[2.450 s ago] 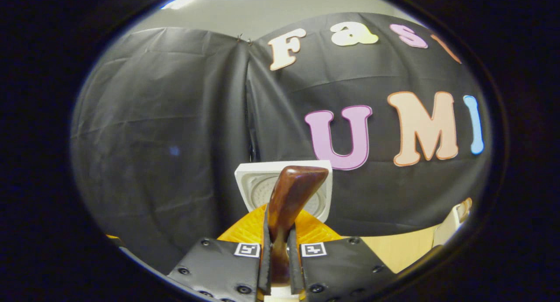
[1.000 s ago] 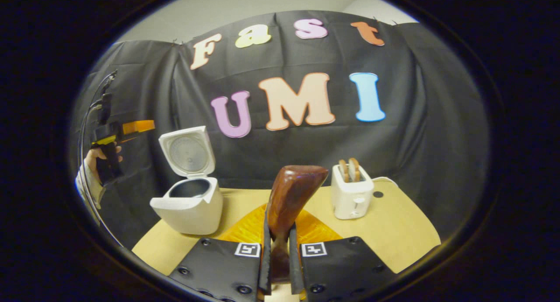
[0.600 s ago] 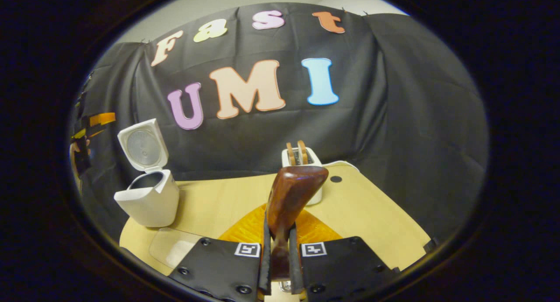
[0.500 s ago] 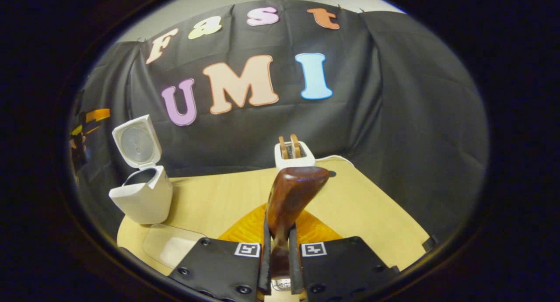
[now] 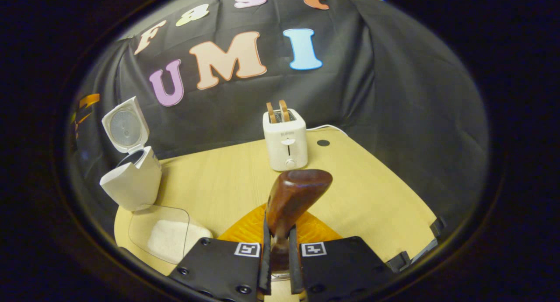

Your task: Close the left gripper, press the button to open the rice cooker; take a wooden spoon from the chopstick holder with the right hand, scoop a spoonful of rice and pour it into the rice cooker, then put the wooden spoon back into the chopstick holder.

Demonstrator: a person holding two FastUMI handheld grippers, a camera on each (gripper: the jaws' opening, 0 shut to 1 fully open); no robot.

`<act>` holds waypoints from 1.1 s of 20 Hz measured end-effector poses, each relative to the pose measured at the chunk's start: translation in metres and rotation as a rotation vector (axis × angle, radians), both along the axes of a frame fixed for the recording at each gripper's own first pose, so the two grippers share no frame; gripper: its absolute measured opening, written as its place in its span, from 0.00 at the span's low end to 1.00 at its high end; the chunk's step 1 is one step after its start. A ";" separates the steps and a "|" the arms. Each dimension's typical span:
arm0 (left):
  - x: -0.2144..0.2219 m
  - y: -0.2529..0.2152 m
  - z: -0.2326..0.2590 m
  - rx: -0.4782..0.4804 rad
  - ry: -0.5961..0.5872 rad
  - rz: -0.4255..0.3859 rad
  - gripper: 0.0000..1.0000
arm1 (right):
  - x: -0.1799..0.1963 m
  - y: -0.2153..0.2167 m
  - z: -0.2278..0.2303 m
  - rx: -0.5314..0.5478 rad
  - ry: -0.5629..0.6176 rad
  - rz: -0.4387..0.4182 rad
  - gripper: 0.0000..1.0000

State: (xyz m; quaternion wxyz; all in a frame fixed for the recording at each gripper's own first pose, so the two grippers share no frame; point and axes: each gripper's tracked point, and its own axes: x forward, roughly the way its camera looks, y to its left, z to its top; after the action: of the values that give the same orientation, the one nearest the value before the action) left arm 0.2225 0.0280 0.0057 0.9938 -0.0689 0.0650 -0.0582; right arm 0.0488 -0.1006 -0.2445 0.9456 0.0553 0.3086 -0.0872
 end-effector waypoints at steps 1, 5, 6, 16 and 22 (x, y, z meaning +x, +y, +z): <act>0.000 0.000 0.000 0.002 0.000 0.001 0.94 | -0.003 -0.001 -0.006 -0.005 0.015 0.000 0.20; 0.001 0.002 0.001 0.004 -0.003 0.004 0.94 | -0.023 -0.005 -0.024 -0.027 0.063 -0.011 0.24; 0.001 0.004 0.000 0.006 -0.003 0.005 0.94 | -0.028 -0.007 -0.020 -0.027 0.052 -0.018 0.27; 0.031 0.014 -0.005 0.032 0.007 0.023 0.92 | -0.027 -0.004 0.056 -0.058 -0.129 -0.021 0.96; 0.081 0.042 -0.006 0.018 0.015 0.070 0.94 | -0.036 -0.005 0.084 -0.077 -0.172 -0.042 0.99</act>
State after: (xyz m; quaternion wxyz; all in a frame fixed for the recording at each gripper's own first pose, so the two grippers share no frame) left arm 0.3031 0.0700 -0.0005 0.9953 -0.0625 0.0705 -0.0221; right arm 0.0132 -0.1057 -0.1610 0.9679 0.0325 0.2216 -0.1137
